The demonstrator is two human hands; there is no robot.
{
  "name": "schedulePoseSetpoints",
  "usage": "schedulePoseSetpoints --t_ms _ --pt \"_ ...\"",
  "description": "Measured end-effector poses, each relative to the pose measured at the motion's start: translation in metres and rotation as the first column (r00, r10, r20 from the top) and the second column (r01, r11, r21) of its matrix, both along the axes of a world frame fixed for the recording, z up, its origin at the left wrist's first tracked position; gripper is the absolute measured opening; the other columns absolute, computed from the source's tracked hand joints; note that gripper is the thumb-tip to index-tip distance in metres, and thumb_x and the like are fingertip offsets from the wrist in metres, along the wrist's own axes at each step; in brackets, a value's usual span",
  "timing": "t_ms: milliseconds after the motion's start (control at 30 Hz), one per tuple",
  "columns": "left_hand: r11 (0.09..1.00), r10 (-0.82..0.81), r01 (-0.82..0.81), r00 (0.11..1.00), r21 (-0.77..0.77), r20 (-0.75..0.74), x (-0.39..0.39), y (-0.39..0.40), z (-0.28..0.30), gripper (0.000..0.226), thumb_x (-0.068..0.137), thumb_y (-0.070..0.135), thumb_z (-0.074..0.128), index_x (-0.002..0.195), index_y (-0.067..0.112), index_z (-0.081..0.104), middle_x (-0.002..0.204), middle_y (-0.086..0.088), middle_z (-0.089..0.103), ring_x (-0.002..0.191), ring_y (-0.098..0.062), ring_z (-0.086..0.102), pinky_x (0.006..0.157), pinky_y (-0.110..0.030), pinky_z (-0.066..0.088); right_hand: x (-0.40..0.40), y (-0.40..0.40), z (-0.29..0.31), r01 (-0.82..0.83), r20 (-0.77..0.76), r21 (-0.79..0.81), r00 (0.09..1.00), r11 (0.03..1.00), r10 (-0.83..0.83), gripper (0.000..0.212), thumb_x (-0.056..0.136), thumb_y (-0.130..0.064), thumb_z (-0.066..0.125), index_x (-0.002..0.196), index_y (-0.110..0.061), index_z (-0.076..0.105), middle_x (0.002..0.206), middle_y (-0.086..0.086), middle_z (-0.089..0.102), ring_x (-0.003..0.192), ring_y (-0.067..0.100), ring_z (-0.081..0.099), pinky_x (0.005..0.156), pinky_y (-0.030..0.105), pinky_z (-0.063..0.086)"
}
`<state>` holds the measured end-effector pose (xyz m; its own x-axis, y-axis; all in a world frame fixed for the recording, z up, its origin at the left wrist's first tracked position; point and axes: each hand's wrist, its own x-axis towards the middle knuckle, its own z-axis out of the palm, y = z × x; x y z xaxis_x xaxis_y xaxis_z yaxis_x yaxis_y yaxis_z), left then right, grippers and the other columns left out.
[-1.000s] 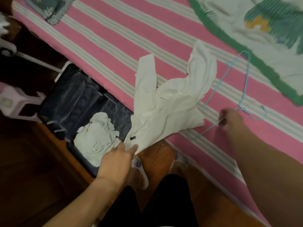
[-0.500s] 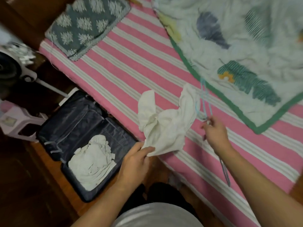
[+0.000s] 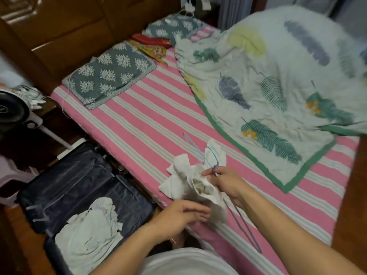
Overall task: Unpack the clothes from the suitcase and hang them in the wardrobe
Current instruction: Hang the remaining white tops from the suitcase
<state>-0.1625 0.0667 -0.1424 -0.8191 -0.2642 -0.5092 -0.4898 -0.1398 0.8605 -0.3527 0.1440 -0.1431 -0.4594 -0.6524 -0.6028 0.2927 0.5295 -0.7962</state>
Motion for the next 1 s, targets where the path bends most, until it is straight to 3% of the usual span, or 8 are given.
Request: schedulePoseSetpoints --t_ms 167,300,433,533,633,800,900,1000 --pt "0.783 0.338 -0.358 0.931 -0.508 -0.136 -0.041 -0.049 0.033 0.031 0.098 0.026 0.062 0.127 0.034 0.061 0.127 0.010 0.056 0.118 -0.010 0.055 0.099 -0.024 0.045 -0.022 0.017 0.070 -0.110 0.132 -0.324 0.978 0.940 0.160 0.022 0.092 0.007 0.059 0.091 -0.011 0.070 0.075 0.008 0.059 0.061 0.014 0.056 0.054 0.021 0.046" --pt "0.932 -0.137 0.130 0.991 -0.339 0.001 -0.093 -0.064 0.066 0.068 0.091 0.035 0.068 0.151 0.041 0.038 0.147 0.021 0.038 0.133 0.001 0.037 0.116 -0.031 0.032 -0.041 0.026 0.134 -0.333 -0.054 -0.383 0.939 0.862 0.339 0.016 0.087 0.003 0.066 0.100 -0.005 0.068 0.069 0.002 0.052 0.056 0.007 0.049 0.052 0.014 0.041" --pt "0.901 -0.338 0.311 0.940 -0.304 -0.040 -0.125 -0.047 0.072 0.024 0.094 0.027 0.069 0.116 0.019 0.069 0.106 0.000 0.074 0.092 -0.008 0.067 0.085 -0.029 0.052 -0.055 0.042 0.177 -0.485 -0.181 -0.297 0.874 0.822 0.451 0.016 0.087 -0.002 0.063 0.102 -0.005 0.064 0.071 -0.004 0.056 0.060 0.003 0.050 0.056 0.012 0.040" --pt "0.866 0.070 -0.092 0.996 -0.492 -0.062 -0.134 -0.051 0.061 0.017 0.097 0.020 0.060 0.086 0.010 0.068 0.075 -0.005 0.064 0.070 -0.021 0.061 0.068 -0.039 0.056 -0.072 0.062 0.188 -0.469 -0.254 -0.220 0.874 0.855 0.414 0.013 0.091 0.001 0.061 0.102 -0.005 0.062 0.069 -0.007 0.055 0.058 0.003 0.046 0.053 0.012 0.036" --pt "0.852 0.505 -0.521 0.844 -0.051 -0.180 -0.123 -0.059 0.081 0.019 0.099 0.001 0.053 0.085 0.010 0.062 0.075 -0.007 0.062 0.067 -0.024 0.061 0.054 -0.030 0.053 -0.097 0.084 0.178 -0.219 -0.299 -0.165 0.940 0.962 0.162 0.016 0.094 0.007 0.059 0.096 -0.007 0.065 0.079 -0.001 0.059 0.068 0.007 0.053 0.063 0.015 0.043" --pt "0.977 -0.032 -0.031 0.957 -0.213 -0.290 -0.097 -0.051 0.157 0.031 0.092 -0.013 0.052 0.081 0.010 0.069 0.073 0.006 0.065 0.059 -0.009 0.053 0.054 -0.019 0.040 -0.115 0.092 0.162 0.075 -0.392 -0.113 0.913 0.991 -0.114 0.014 0.096 0.000 0.060 0.095 -0.013 0.066 0.073 -0.003 0.060 0.059 0.008 0.054 0.058 0.022 0.044" --pt "0.553 -0.332 0.161 0.942 -0.817 -0.039 -0.102 -0.066 0.176 0.030 0.096 0.002 0.056 0.097 0.022 0.079 0.098 0.015 0.058 0.088 -0.002 0.059 0.075 -0.011 0.045 -0.124 0.090 0.173 0.055 -0.392 -0.227 0.909 0.972 -0.142 0.016 0.096 -0.002 0.060 0.096 -0.016 0.066 0.074 -0.002 0.058 0.066 0.015 0.049 0.062 0.030 0.039" --pt "0.159 -0.427 0.307 0.878 -0.938 0.215 -0.108 -0.073 0.174 0.031 0.093 0.009 0.058 0.109 0.029 0.075 0.126 0.008 0.054 0.112 -0.019 0.056 0.090 -0.033 0.048 -0.127 0.084 0.182 0.001 -0.429 -0.247 0.896 0.969 -0.110 0.018 0.096 0.002 0.058 0.098 -0.013 0.067 0.074 0.001 0.054 0.066 0.019 0.042 0.058 0.030 0.033"
